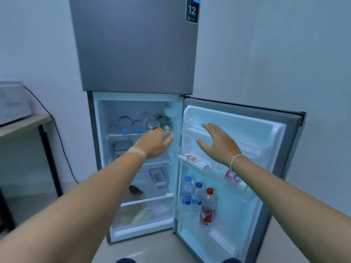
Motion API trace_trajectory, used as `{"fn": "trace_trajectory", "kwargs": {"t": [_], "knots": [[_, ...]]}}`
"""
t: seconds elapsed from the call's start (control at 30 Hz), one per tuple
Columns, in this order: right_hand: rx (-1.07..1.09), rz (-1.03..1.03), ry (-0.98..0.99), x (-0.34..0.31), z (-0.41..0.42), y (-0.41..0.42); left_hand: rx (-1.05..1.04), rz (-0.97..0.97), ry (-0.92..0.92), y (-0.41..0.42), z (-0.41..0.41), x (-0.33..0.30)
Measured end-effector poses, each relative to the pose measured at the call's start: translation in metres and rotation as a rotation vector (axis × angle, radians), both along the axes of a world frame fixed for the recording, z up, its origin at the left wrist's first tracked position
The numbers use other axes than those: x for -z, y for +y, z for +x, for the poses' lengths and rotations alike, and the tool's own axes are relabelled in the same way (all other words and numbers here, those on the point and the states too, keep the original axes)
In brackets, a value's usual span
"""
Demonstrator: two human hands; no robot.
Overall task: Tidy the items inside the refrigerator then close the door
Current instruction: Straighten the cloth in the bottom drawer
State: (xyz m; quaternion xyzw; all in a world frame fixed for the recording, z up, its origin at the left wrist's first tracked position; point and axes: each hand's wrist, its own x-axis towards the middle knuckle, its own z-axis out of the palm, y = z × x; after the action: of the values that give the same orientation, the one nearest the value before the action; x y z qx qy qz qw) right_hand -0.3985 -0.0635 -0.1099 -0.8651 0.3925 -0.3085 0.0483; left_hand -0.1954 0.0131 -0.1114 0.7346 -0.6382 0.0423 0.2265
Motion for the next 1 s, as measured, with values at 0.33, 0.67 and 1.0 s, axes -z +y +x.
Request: {"fn": "trace_trajectory", "kwargs": {"t": [0.33,0.67,1.0], "knots": [[-0.133,0.215,0.086,0.064,0.073,-0.018,-0.148,0.123,0.090,0.010,0.068,0.058],[-0.189,0.476,0.159,0.175,0.157,-0.063,-0.266,0.268,0.305,-0.019,0.139,0.157],[-0.205,0.738,0.183,0.309,0.272,-0.134,-0.403,0.367,0.519,-0.075,0.233,0.280]]}}
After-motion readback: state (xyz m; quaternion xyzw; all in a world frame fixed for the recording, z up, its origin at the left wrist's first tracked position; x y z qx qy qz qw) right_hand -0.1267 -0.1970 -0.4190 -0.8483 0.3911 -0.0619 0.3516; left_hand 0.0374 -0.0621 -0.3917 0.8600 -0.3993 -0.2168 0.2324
